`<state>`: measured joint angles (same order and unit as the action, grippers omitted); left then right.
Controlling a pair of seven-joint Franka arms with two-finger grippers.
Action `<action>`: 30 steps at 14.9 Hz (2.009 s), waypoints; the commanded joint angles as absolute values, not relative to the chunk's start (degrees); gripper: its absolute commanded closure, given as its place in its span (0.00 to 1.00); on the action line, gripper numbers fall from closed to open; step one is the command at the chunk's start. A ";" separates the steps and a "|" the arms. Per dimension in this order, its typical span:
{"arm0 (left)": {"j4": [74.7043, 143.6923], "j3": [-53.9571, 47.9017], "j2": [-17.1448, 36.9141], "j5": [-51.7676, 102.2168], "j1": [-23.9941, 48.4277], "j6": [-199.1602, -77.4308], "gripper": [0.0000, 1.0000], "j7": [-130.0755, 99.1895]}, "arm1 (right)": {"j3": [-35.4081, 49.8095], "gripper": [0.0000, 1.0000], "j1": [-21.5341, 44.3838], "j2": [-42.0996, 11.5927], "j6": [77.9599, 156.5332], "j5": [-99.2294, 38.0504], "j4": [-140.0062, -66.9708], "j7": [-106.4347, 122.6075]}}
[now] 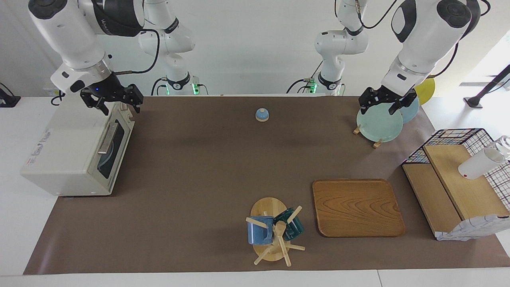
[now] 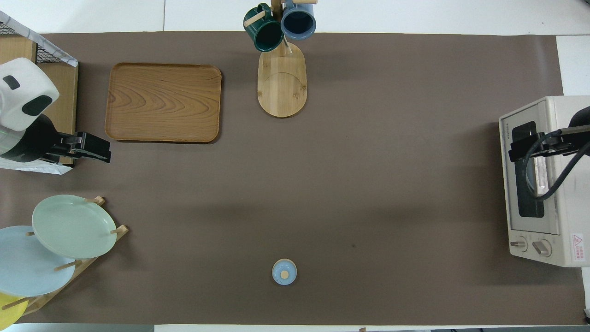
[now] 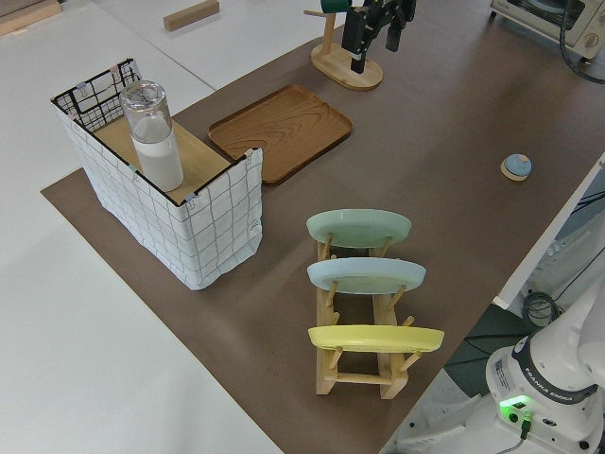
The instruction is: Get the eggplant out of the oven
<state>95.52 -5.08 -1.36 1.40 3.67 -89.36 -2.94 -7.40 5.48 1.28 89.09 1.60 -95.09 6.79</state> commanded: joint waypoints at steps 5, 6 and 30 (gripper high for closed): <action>95.54 -5.45 -1.85 0.70 3.25 -89.03 0.00 -3.16 | -7.73 1.00 3.61 5.27 99.92 2.27 -105.37 10.99; 95.62 -5.45 -1.85 0.70 3.25 -89.03 0.00 -3.16 | -7.73 1.00 3.17 5.10 101.67 4.72 -106.60 10.90; 95.62 -5.45 -1.85 0.70 3.25 -89.03 0.00 -3.16 | -7.21 1.00 4.73 0.09 119.61 16.52 -119.61 1.51</action>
<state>95.52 -5.08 -1.36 1.40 3.66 -89.36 -2.94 -7.33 3.36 2.13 113.78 16.06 -116.94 4.32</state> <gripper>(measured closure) 0.000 0.991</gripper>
